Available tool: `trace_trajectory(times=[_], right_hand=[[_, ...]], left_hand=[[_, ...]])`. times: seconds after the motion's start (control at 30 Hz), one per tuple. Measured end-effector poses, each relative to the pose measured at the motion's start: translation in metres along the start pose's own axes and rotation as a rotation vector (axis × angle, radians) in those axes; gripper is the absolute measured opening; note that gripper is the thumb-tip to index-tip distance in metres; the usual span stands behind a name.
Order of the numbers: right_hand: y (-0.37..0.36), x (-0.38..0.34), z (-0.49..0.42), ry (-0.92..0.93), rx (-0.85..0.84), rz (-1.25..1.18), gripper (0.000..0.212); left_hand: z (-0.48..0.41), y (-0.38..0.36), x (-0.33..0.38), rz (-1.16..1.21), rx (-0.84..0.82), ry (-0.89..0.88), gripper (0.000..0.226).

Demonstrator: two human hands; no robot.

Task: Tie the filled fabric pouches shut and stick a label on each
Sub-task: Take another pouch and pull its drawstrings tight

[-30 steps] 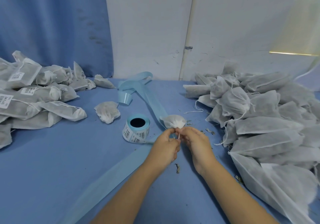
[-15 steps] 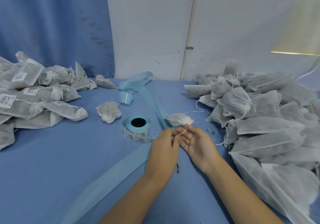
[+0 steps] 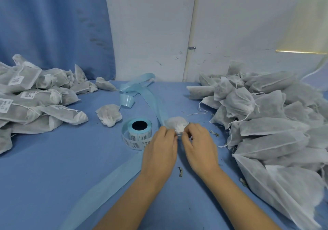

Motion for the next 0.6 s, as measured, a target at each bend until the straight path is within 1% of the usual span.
trace_trajectory(times=[0.07,0.13,0.17,0.23,0.3,0.33,0.4,0.47,0.6], right_hand=[[0.0,-0.001,0.001,0.024,-0.009,0.093,0.015],[0.0,-0.001,0.002,0.034,-0.011,0.076,0.016],[0.001,-0.001,0.003,0.044,-0.008,0.06,0.021],[0.001,-0.003,0.005,0.074,-0.007,0.037,0.033],[0.0,-0.006,0.007,0.117,-0.012,0.021,0.04],[-0.001,-0.007,0.008,0.137,-0.012,0.014,0.042],[-0.003,-0.007,0.009,0.149,-0.006,0.0,0.044],[-0.004,-0.008,0.01,0.15,0.016,-0.013,0.049],[-0.001,-0.012,0.011,0.204,0.103,-0.024,0.055]], left_hand=[[0.002,0.002,0.006,0.084,0.03,-0.054,0.02],[0.003,0.001,0.012,0.161,0.053,-0.141,0.011],[0.003,0.0,0.013,0.224,0.081,-0.17,0.009],[0.001,0.0,0.013,0.451,0.103,-0.164,0.017],[-0.001,-0.004,0.011,0.7,0.012,-0.08,0.034],[-0.002,-0.007,0.009,0.776,-0.029,-0.044,0.042],[-0.003,-0.011,0.006,0.864,-0.044,-0.009,0.042],[-0.005,-0.011,0.004,0.913,-0.02,0.011,0.039],[-0.006,-0.008,0.006,0.917,0.001,0.028,0.031]])
Point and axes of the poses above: each hand's wrist, its own z-axis away from the middle knuckle, its own y-axis out of the back of the hand, x = y × z, the point moved 4 cm from there along -z, towards the middle knuckle, and after that the axes turned 5 degrees about -x, right-handed, at the moved point
